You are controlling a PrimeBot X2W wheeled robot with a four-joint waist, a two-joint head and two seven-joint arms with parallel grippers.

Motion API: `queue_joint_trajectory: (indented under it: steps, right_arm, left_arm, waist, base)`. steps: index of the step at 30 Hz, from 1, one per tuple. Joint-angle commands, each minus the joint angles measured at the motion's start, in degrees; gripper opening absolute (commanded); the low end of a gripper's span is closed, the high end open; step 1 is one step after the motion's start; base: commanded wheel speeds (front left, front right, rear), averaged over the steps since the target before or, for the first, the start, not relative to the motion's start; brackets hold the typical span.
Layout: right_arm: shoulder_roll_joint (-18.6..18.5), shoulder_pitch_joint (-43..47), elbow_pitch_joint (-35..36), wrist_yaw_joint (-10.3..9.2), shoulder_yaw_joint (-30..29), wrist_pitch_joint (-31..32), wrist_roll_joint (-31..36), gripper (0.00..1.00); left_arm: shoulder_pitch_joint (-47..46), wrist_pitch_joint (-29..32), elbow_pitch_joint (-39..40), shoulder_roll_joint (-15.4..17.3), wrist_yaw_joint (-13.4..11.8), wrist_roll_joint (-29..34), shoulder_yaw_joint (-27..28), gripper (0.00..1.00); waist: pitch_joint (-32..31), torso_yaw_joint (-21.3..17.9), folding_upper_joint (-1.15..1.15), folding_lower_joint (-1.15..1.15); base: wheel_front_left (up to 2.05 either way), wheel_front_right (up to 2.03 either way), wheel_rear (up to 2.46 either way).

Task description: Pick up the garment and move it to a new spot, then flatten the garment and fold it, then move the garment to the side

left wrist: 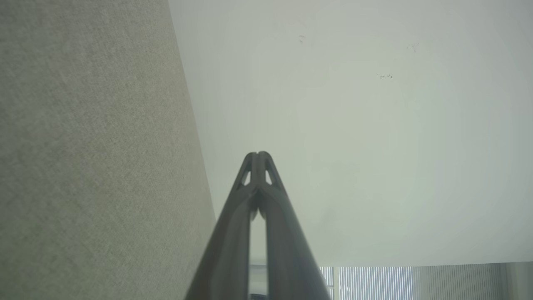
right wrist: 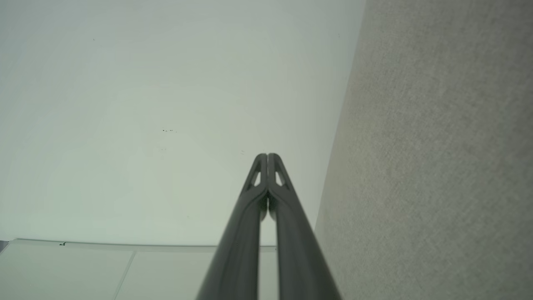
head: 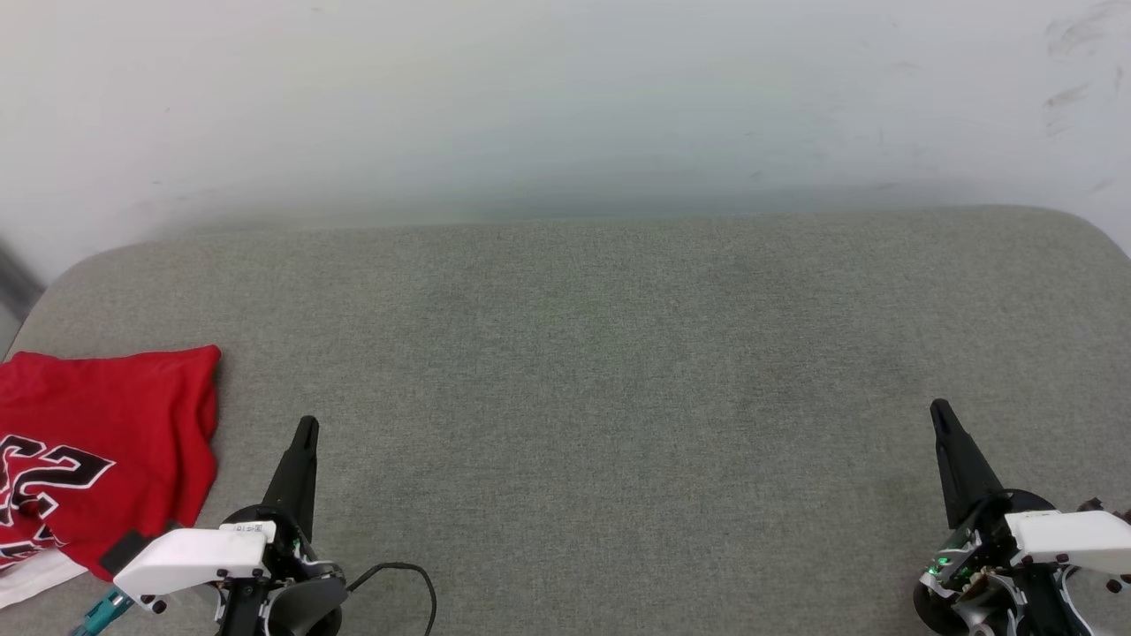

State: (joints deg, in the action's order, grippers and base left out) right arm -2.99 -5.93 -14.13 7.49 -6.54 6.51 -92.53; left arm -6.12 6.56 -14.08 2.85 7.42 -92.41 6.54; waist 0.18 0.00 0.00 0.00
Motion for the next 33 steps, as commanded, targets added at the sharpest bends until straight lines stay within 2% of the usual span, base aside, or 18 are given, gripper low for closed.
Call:
queue_joint_trajectory:
  steps: [1,11,12,15,33]
  right_arm:
    - [0.17,-0.68,-0.06,0.0,-0.05,0.05,0.35,0.0]
    - [0.16,-0.68,-0.06,-0.01,-0.05,0.05,0.34,0.0]
    - [0.01,0.0,0.0,0.01,0.0,0.0,0.0,1.0]
    - [0.07,0.91,-0.93,0.0,0.12,-0.09,0.0,1.0]
    - [-0.2,1.97,4.71,0.0,2.41,-4.72,1.06,1.0]
  left_arm:
    - [-0.31,0.11,-0.01,-0.05,0.25,-0.02,0.08,0.0]
    - [-0.31,0.11,-0.01,-0.05,0.25,-0.02,0.1,0.0]
    - [0.0,0.0,0.0,0.0,-0.01,0.0,0.01,1.0]
    - [0.7,-0.12,-0.91,-0.1,-0.09,-0.03,-0.27,1.0]
    - [-0.13,-5.18,4.6,-0.04,-0.05,1.45,-6.51,1.0]
  waist:
    - [0.0,0.0,0.0,0.0]
    - [0.0,0.0,0.0,0.0]
    - [0.0,0.0,0.0,0.0]
    - [0.01,0.0,0.0,0.0]
    - [-0.02,0.15,0.0,0.0]
  base:
    - [0.0,0.0,0.0]
    - [0.0,0.0,0.0]
    - [0.0,0.0,0.0]
    - [0.0,0.0,0.0]
    - [0.0,0.0,0.0]
